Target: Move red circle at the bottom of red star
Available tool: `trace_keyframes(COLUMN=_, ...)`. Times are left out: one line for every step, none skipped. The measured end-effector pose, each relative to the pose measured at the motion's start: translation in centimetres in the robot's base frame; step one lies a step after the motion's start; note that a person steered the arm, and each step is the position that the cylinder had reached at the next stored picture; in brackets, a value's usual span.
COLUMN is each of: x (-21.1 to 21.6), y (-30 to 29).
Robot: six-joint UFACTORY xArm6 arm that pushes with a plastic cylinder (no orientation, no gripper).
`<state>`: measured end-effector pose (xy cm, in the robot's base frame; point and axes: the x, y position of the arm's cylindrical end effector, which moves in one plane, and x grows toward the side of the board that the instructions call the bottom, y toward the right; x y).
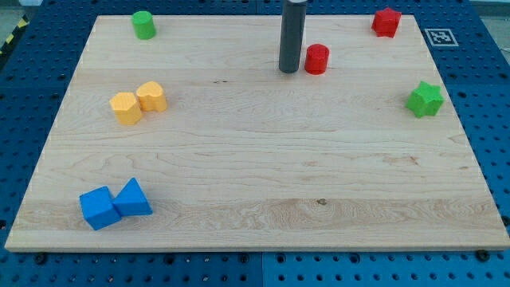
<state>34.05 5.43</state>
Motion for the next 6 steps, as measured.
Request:
trace_keyframes(x=-1.8, y=2.7)
trace_keyframes(x=-5.1, y=3.4)
trace_keyframes(x=-6.4, y=4.5)
trace_keyframes(x=-4.4, y=4.1)
trace_keyframes(x=-3.6, y=5.8)
trace_keyframes(x=-5.7, y=8.9)
